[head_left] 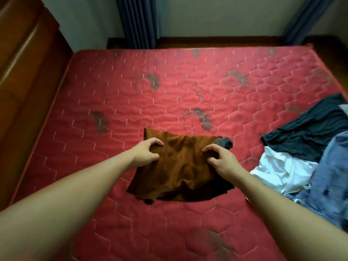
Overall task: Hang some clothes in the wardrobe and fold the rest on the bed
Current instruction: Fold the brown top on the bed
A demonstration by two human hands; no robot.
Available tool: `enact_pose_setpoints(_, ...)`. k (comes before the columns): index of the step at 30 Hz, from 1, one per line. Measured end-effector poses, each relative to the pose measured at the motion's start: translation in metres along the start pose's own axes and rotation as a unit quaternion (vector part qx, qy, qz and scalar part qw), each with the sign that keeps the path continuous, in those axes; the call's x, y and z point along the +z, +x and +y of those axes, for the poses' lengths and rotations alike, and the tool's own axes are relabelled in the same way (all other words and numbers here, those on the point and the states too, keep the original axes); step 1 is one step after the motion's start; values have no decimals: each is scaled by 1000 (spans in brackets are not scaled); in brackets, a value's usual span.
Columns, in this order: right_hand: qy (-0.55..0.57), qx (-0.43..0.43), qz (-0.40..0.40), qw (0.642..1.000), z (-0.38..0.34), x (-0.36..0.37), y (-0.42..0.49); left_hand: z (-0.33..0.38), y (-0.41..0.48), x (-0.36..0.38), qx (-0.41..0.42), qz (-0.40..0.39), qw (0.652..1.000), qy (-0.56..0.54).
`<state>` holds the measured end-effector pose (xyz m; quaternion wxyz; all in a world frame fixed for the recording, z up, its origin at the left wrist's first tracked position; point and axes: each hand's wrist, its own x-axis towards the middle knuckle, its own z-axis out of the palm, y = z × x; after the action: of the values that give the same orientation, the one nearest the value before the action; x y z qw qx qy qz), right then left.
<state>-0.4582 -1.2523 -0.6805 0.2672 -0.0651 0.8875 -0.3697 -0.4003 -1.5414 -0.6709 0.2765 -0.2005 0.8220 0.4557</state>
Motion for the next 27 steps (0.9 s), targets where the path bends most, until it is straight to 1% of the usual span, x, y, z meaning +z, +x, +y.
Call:
enact_pose_setpoints(3, -21, 1, 35, 999, -34, -54, -39, 67, -37, -10, 24, -39, 999, 30)
enact_pose_setpoints(7, -6, 30, 92, 995, -78, -137, -115, 160, -97, -17, 74, -95, 992, 35)
enact_pose_setpoints(11, 17, 68, 149, 986, -115, -218, -219, 257, -171, -16, 131, -143, 979, 67)
enact_pose_setpoints(15, 25, 88, 228, 969, -141, -283, -337, 346, -249, 1, 202, -182, 954, 126)
enact_pose_setpoints(18, 27, 112, 294, 949, -150, -319, -430, 404, -313, 30, 261, -206, 927, 173)
enact_pose_setpoints(21, 44, 155, 359, 919, -147, -342, -529, 453, -380, 73, 324, -238, 889, 218)
enact_pose_setpoints(27, 107, 226, 477, 843, -120, -344, -727, 521, -504, 190, 447, -288, 801, 276)
